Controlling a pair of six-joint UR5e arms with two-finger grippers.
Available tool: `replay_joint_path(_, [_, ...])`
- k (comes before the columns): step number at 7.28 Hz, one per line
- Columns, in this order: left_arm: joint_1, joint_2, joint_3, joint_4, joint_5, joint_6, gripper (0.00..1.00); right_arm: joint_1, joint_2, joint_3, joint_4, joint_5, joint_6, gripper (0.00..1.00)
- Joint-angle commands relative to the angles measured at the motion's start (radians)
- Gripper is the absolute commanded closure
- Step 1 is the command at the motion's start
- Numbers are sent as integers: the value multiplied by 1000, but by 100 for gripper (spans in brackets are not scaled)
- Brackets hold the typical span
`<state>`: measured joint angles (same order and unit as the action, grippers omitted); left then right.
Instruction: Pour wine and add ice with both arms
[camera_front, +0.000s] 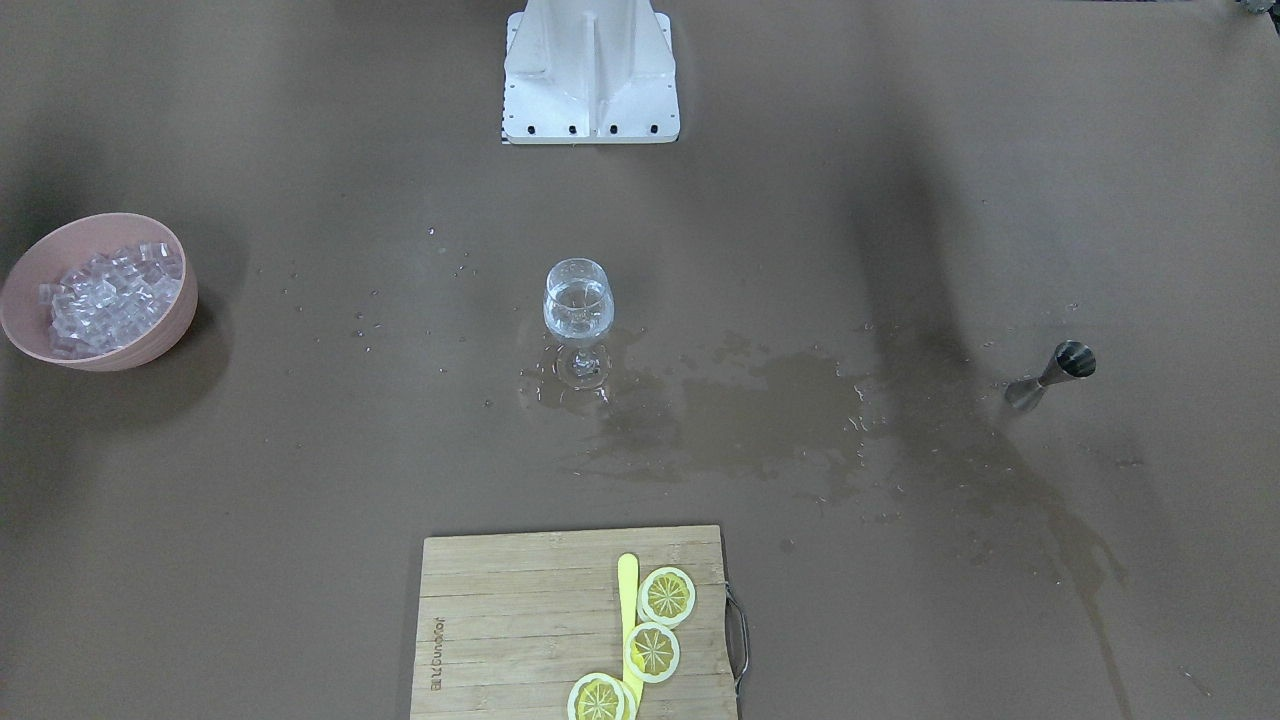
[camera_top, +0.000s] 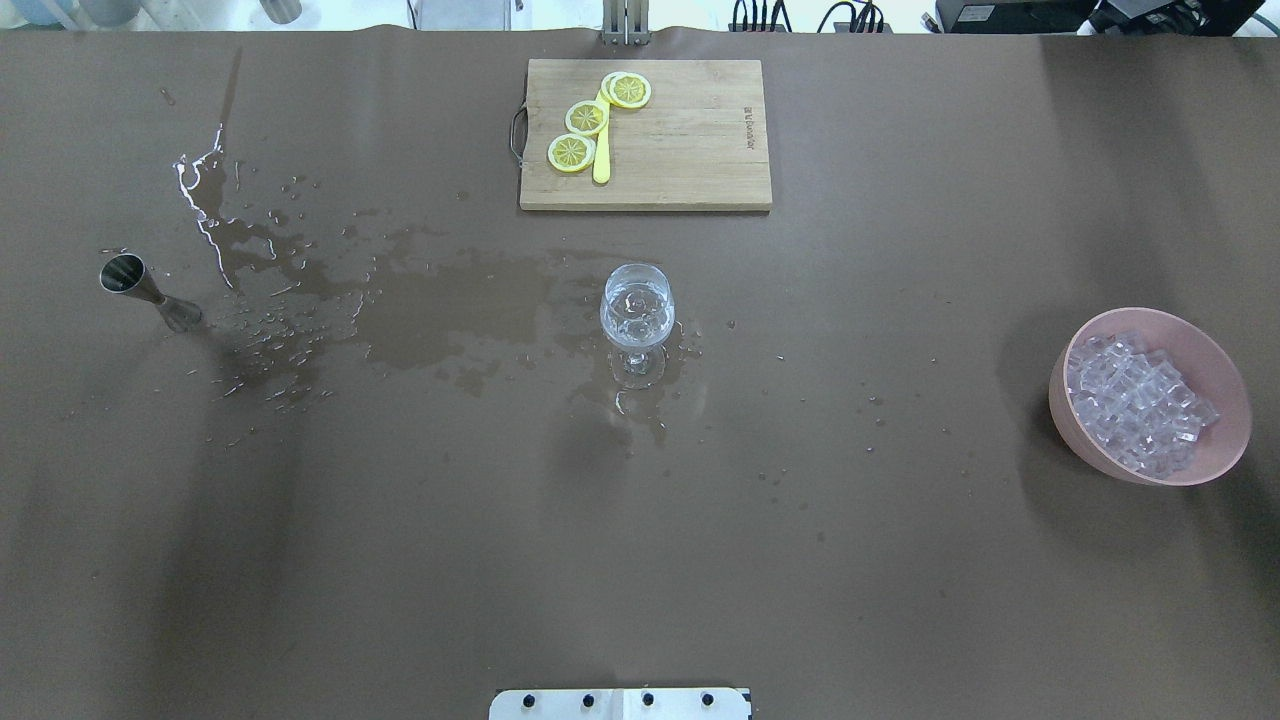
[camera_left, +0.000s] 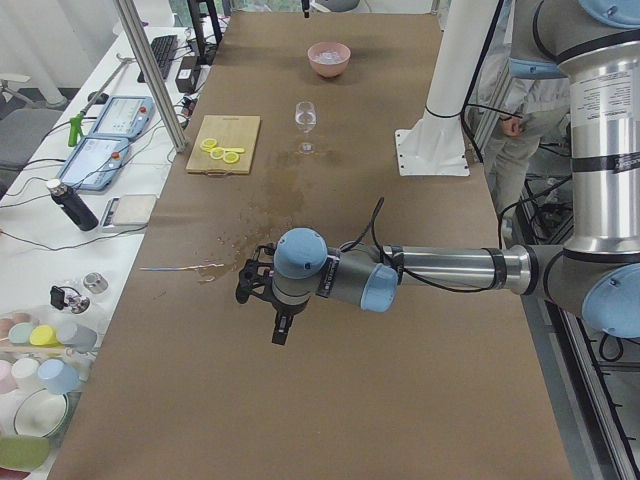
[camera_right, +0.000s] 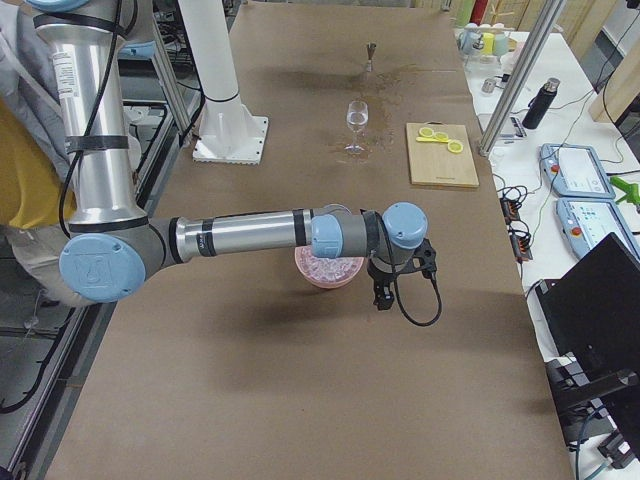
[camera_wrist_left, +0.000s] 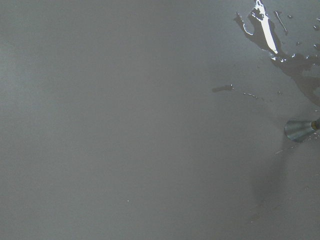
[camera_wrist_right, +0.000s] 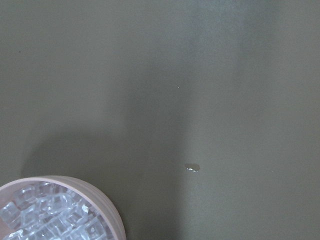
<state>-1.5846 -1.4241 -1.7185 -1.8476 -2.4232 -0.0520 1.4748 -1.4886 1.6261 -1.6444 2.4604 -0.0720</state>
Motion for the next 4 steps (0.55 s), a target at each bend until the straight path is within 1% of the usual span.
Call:
replay_joint_path(1, [0, -4, 8, -2, 1, -3, 2, 1, 4, 8, 0, -116, -2, 0])
replay_joint_path(3, [0, 2, 7, -45, -1, -8, 1, 7, -2, 6, 0, -127, -2, 0])
replay_joint_path(4, [0, 2, 7, -47, -1, -8, 2, 28, -12, 6, 0, -133, -2, 0])
